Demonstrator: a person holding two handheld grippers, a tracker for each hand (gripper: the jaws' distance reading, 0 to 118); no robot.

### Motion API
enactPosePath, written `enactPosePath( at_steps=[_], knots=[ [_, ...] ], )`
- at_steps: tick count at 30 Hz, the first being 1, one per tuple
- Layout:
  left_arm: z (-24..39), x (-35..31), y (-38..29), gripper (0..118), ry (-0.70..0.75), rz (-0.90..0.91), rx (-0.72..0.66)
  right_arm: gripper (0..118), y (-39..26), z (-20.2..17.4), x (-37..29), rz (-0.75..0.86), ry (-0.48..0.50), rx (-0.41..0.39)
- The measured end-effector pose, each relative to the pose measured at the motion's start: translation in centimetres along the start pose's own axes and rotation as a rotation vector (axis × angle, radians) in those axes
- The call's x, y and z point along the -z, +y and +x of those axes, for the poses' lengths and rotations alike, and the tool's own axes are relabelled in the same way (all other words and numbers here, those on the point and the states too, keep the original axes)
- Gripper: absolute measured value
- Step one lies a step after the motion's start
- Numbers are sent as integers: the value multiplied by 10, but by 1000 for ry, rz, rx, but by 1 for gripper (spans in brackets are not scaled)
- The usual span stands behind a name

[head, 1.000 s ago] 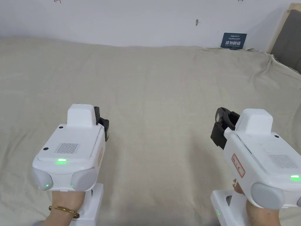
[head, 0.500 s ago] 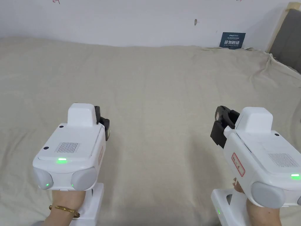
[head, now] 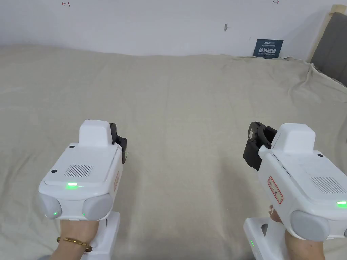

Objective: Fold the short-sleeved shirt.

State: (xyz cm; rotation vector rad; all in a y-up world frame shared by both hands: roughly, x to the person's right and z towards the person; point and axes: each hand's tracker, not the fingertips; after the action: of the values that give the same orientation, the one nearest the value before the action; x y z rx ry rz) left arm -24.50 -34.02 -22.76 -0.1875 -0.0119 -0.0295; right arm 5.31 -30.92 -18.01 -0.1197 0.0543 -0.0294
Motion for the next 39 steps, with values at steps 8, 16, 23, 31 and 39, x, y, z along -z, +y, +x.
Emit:
enactPosePath(
  at_steps=[8, 16, 23, 31, 39],
  knots=[
    [1, 0, 0, 0, -6, -2, -2, 0, -1, 0, 0, 0, 1, -6],
    [3, 0, 0, 0, -9, 1, 4, 0, -2, 0, -1, 2, 2, -9],
    [6, 0, 1, 0, -14, -1, 3, 0, -3, 1, -1, 1, 2, -11],
    [8, 0, 2, 0, -17, 5, 2, 0, -2, 0, -4, 4, 0, -9],
    [9, -1, 2, 0, -15, 5, -1, 0, 0, -1, -5, 8, 0, -9]
  ],
)
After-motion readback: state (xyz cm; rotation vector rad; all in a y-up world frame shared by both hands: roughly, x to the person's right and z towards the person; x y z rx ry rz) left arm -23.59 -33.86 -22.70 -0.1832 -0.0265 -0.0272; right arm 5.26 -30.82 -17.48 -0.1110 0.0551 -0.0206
